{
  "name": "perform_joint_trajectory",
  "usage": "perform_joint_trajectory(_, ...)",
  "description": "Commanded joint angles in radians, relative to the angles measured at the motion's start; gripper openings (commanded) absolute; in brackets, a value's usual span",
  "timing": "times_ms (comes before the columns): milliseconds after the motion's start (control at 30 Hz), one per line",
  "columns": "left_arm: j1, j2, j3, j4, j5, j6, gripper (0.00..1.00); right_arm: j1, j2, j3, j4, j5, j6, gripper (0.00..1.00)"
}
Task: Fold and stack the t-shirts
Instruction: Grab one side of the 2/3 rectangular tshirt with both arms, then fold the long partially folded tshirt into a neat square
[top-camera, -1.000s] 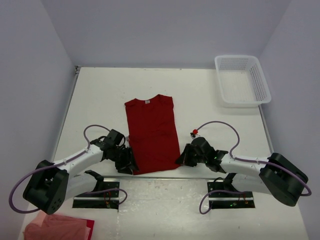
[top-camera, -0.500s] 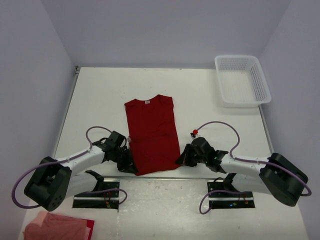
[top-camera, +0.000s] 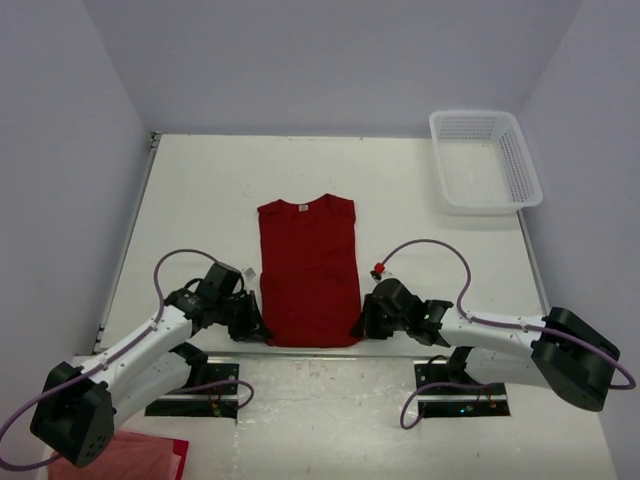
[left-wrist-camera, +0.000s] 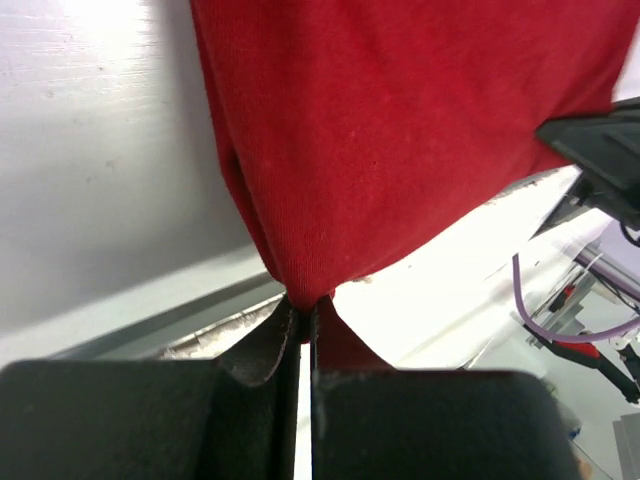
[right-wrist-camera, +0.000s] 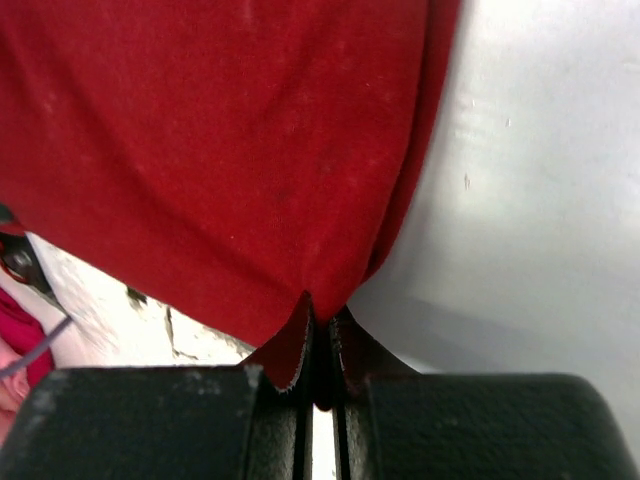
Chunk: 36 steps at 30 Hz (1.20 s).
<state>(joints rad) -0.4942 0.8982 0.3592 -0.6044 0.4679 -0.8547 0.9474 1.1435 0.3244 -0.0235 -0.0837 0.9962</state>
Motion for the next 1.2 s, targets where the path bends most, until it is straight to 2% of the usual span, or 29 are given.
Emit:
perform_joint_trajectory(0, -0.004, -0.05, 0.086, -0.103, -0.06, -0.009, 0.0, 0.024, -0.036, 0.039, -0.161, 0.056, -0.048, 0.0)
perform_joint_trajectory(100, -0.004, -0.051, 0.075, -0.101, -0.083, -0.014, 0.0, 0.033, -0.044, 0.083, -0.211, 0.074, -0.076, 0.0)
perform_joint_trajectory(233, -0.003, -0.022, 0.035, -0.023, -0.095, -0.023, 0.0, 0.036, -0.045, 0.128, -0.269, 0.082, -0.108, 0.0)
perform_joint_trajectory(467, -0.003, -0.016, -0.008, 0.025, -0.071, -0.049, 0.0, 0.036, -0.051, 0.143, -0.289, 0.082, -0.126, 0.0)
perform_joint_trajectory(600, -0.003, -0.047, 0.085, -0.031, -0.13, -0.026, 0.0, 0.037, -0.054, 0.189, -0.325, 0.105, -0.165, 0.0)
perform_joint_trajectory(733, -0.003, -0.01, 0.211, -0.052, -0.181, 0.008, 0.0, 0.034, -0.021, 0.356, -0.421, 0.163, -0.215, 0.0)
perform_joint_trajectory(967, 0.022, 0.174, 0.426, 0.032, -0.166, 0.032, 0.0, -0.024, 0.125, 0.611, -0.516, 0.193, -0.335, 0.0)
perform_joint_trajectory(1167, 0.118, 0.333, 0.563, 0.091, -0.112, 0.069, 0.0, -0.159, 0.268, 0.789, -0.533, 0.153, -0.436, 0.0)
